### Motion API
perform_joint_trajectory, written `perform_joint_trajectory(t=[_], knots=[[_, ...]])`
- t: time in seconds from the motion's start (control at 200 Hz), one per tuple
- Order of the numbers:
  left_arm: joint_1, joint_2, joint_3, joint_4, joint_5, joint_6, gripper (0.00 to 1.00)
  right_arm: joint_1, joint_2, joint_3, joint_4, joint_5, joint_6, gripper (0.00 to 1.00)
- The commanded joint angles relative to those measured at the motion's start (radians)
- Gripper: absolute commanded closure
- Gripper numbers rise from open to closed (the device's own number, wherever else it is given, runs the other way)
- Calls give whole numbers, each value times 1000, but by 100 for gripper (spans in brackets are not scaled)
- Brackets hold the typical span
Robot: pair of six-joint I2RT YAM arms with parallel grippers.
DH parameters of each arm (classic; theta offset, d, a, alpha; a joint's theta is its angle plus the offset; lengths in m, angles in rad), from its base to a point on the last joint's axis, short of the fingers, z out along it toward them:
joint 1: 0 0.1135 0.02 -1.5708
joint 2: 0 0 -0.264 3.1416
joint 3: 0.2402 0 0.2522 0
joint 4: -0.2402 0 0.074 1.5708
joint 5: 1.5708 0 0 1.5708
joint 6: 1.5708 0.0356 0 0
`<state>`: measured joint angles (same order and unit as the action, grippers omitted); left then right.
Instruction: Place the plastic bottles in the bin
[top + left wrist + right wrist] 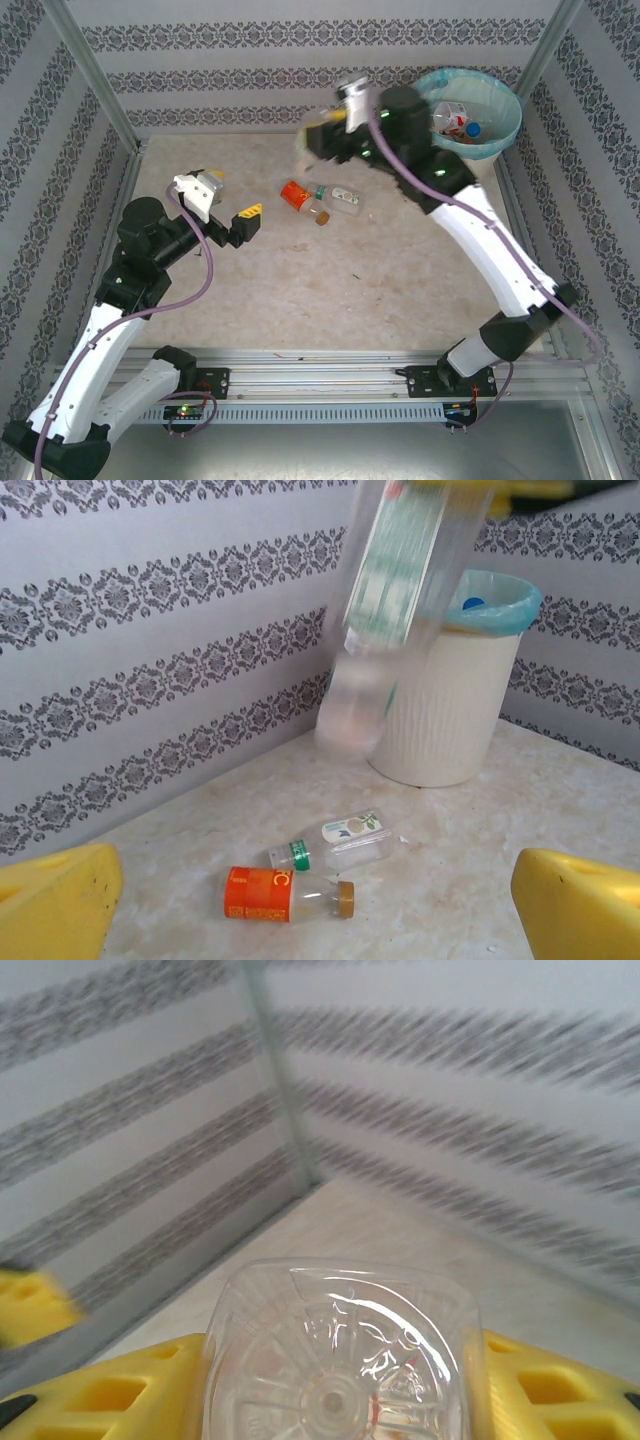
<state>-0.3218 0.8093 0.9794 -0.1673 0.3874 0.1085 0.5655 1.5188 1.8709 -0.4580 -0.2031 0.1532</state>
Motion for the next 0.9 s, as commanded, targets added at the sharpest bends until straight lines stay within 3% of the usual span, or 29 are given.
perform_joint_trajectory(t=[0.0,0.17,0.355,0.515,0.899], knots=[[-11,-10,13,23,-16,-9,0,-104,-78,66,-2,220,-187,61],[-11,-32,6,12,-21,-12,0,-271,-20,126,73,429,-370,62],[-11,-51,0,-6,-26,-15,0,-349,78,154,148,561,-469,64],[-10,-58,0,-28,-32,-11,0,-398,116,142,107,484,-364,65],[-12,-51,-8,-33,-24,-9,0,-500,32,-160,59,385,-185,64]])
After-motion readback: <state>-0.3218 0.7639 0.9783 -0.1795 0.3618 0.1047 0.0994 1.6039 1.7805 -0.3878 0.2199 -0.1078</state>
